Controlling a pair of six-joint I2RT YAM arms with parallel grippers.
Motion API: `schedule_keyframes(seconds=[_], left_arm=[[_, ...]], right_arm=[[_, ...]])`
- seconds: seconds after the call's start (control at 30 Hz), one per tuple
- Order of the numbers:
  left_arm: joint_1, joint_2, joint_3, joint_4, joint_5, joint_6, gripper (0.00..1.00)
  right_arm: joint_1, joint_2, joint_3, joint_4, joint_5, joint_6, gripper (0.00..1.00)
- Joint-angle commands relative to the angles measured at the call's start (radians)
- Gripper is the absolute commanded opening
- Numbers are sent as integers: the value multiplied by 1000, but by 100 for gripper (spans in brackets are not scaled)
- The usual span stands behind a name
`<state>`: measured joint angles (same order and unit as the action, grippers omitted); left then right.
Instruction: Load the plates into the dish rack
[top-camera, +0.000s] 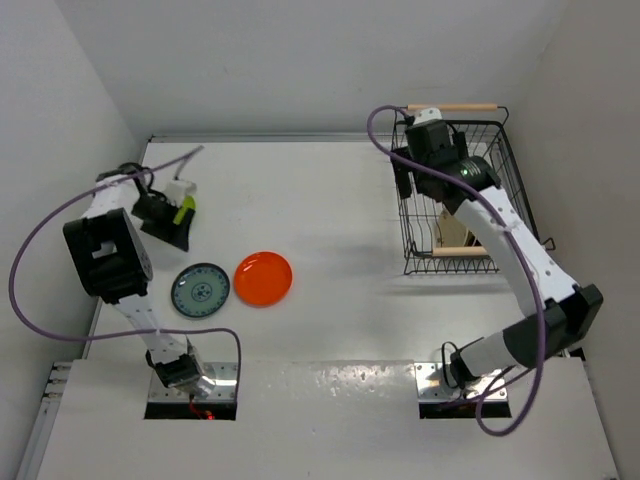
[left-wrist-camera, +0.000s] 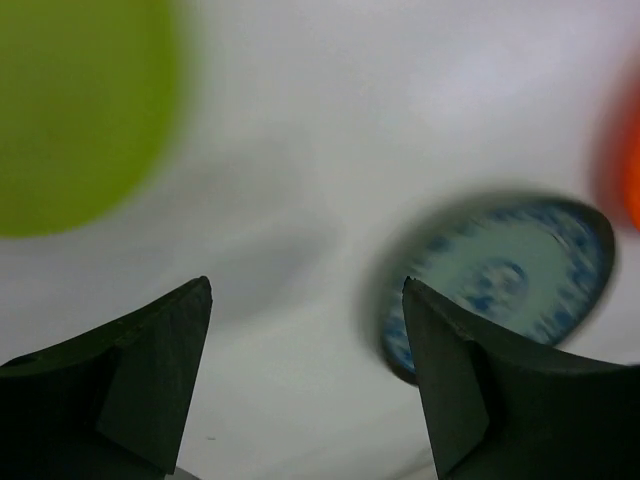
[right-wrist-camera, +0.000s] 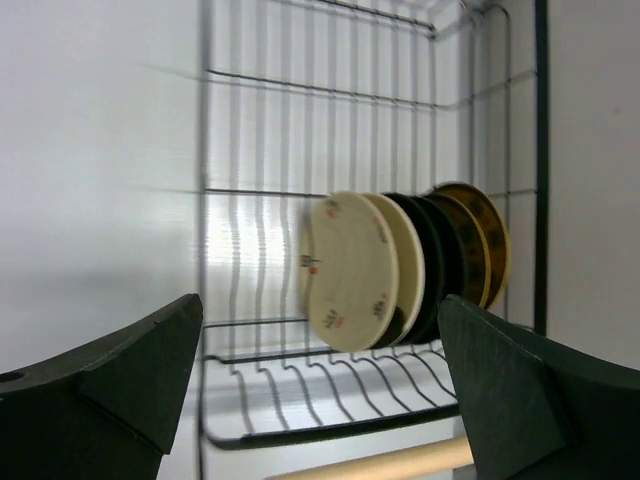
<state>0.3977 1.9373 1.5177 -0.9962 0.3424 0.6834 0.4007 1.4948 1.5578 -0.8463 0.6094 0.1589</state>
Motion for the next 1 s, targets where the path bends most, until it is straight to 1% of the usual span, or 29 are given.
schedule_keyframes(seconds=[0.0, 0.03, 0.07, 0.13, 0.2, 0.23, 0.27, 0.37, 0.4, 0.43, 0.47, 0.5, 0.53, 0.57, 0.6, 0.63, 0.7, 0.8, 0.83, 0.87, 0.9, 0.93, 0.97], left_arm=[[-130, -165, -197, -70, 6, 287, 82], [-141, -166, -229, -61, -56, 288, 82], [-142, -166, -264, -42, -78, 268, 82], [-142, -117, -274, -12, -120, 234, 82], [-142, -94, -307, 48, -141, 202, 82], [-142, -84, -321, 79, -158, 161, 82], [-152, -71, -333, 131, -201, 141, 82], [-161, -70, -366, 160, -217, 116, 82], [-161, -61, -366, 160, -201, 116, 80], [-174, -61, -393, 160, -201, 116, 77], [-174, -61, -404, 148, -188, 126, 66], [-183, -61, -418, 148, -187, 127, 59], [-183, -72, -439, 148, -187, 127, 50], [-183, -72, -439, 139, -178, 127, 30], [-183, -84, -439, 139, -168, 127, 14], [-183, -99, -439, 139, -168, 113, 0], [-166, -124, -412, 113, -140, 113, 0], [-123, -191, -314, 70, -94, 94, 0], [-111, -208, -238, 48, -71, 94, 0], [-88, -225, -194, 24, -40, 103, 0], [-77, -256, -145, -40, 45, 113, 0], [-68, -268, -45, -76, 97, 122, 0], [-68, -281, 5, -108, 154, 134, 0]], right_arm=[[94, -70, -45, 68, -77, -21, 100], [107, -70, -57, 75, -76, -27, 100], [131, -59, -58, 88, -74, -28, 100], [162, -42, -50, 90, -76, -62, 100], [206, -16, -24, 89, -65, -79, 100], [217, -12, -16, 85, -57, -99, 100], [236, -8, -13, 84, -50, -110, 100], [273, -17, -25, 96, -33, -127, 100], [277, -25, -33, 98, -33, -125, 100], [282, -53, -60, 105, -31, -122, 100], [282, -60, -74, 119, -39, -119, 100], [286, -71, -84, 131, -39, -114, 100], [291, -91, -114, 138, -42, -111, 100], [290, -106, -122, 148, -39, -99, 100], [290, -114, -130, 151, -40, -95, 100], [293, -132, -143, 150, -45, -90, 100], [296, -148, -156, 150, -57, -78, 100], [319, -156, -159, 145, -80, -65, 100], [322, -156, -157, 141, -92, -59, 100], [334, -148, -153, 141, -133, -53, 100], [343, -148, -153, 142, -160, -48, 100], [351, -148, -144, 147, -187, -45, 100], [359, -142, -142, 157, -274, -41, 100]])
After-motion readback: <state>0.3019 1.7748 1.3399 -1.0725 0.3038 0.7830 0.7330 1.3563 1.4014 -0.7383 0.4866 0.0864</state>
